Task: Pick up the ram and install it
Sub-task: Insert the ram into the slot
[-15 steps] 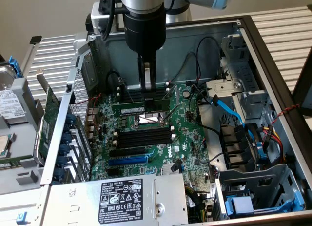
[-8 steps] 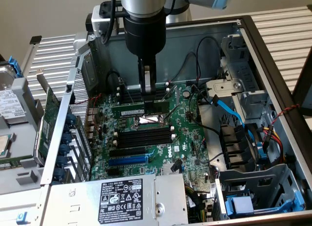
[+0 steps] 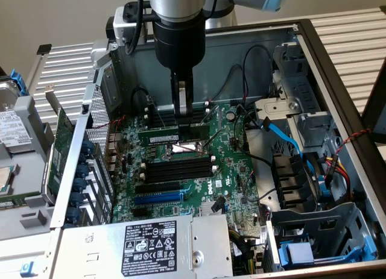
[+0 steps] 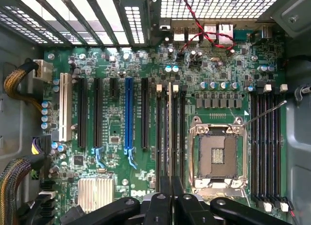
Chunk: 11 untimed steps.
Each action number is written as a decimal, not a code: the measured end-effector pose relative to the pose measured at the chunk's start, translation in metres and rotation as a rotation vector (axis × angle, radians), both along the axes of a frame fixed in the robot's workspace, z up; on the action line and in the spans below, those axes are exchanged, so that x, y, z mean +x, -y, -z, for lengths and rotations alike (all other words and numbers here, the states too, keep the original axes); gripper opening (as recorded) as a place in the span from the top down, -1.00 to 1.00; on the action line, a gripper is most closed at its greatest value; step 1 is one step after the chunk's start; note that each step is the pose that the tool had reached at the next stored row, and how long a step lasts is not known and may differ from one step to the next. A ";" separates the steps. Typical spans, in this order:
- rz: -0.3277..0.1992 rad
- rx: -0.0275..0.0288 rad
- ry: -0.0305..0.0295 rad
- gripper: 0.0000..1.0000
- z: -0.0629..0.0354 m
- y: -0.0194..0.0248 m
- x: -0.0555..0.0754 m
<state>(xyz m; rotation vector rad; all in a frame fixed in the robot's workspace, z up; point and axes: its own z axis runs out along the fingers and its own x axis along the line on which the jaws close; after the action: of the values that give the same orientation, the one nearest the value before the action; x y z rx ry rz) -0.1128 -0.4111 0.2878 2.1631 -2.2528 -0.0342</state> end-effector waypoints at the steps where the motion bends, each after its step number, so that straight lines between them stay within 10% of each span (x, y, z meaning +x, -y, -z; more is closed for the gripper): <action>1: 0.000 0.0000 0.0000 0.76 0.0000 0.0000 0.000; 11: 0.000 0.0006 -0.0011 0.76 0.0008 0.0046 0.000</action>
<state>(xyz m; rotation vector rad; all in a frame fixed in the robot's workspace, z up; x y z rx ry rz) -0.1129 -0.4157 0.2870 2.1627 -2.2527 -0.0360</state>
